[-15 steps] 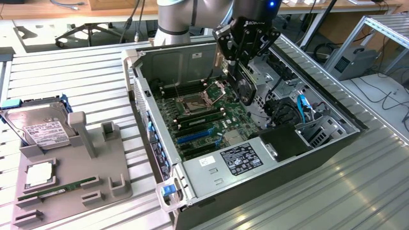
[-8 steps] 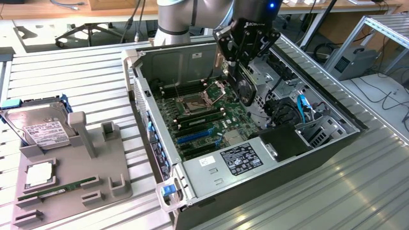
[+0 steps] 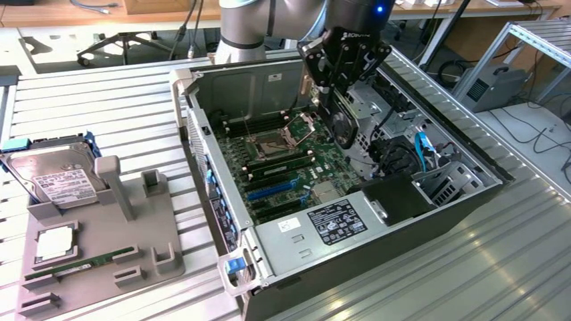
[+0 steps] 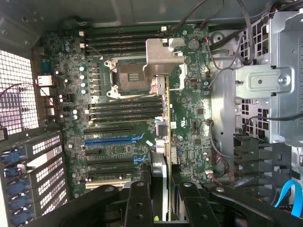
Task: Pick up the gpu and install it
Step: 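Pick up the gpu and move the gpu toward the slot, then insert the gpu into the slot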
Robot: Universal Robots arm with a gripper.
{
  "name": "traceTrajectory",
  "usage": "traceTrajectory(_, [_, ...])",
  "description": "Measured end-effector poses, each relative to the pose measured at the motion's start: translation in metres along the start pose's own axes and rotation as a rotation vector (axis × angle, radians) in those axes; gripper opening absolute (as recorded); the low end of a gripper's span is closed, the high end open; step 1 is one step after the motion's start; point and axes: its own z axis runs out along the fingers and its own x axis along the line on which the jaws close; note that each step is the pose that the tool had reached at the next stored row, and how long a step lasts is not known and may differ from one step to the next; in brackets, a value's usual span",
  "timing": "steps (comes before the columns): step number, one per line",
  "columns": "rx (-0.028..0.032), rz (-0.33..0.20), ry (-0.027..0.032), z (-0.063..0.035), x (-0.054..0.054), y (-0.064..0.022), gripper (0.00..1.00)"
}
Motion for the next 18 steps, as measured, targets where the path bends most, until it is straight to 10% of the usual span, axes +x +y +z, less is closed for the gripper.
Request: traceTrajectory(18, [-0.0001, 0.000, 0.0000, 0.0043, -0.0029, 0.0003, 0.27])
